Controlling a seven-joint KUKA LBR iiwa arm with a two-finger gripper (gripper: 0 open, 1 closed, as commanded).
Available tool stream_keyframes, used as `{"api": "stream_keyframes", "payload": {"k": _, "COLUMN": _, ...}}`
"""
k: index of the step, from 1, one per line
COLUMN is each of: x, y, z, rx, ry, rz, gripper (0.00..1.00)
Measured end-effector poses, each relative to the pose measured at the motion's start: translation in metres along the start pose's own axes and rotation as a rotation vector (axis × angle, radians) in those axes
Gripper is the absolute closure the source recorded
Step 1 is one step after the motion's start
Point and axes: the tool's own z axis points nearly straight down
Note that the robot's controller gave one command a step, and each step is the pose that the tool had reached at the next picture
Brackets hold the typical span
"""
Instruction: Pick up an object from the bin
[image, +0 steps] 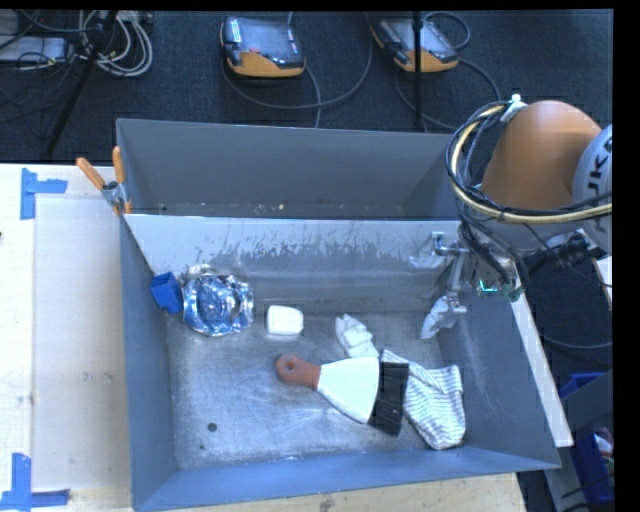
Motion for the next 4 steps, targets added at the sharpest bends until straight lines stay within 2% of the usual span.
{"api": "stream_keyframes", "payload": {"k": 1, "x": -0.001, "y": 0.0, "z": -0.005, "rx": 0.001, "ry": -0.007, "rz": -0.002, "gripper": 0.0}}
{"api": "stream_keyframes", "payload": {"k": 2, "x": 0.026, "y": -0.021, "z": 0.062, "rx": 0.001, "ry": -0.011, "rz": -0.03, "gripper": 0.0}}
{"api": "stream_keyframes", "payload": {"k": 3, "x": 0.056, "y": -0.044, "z": 0.068, "rx": -0.001, "ry": -0.001, "rz": -0.044, "gripper": 0.0}}
{"api": "stream_keyframes", "payload": {"k": 4, "x": 0.074, "y": -0.051, "z": 0.063, "rx": 0.003, "ry": -0.015, "rz": -0.03, "gripper": 0.0}}
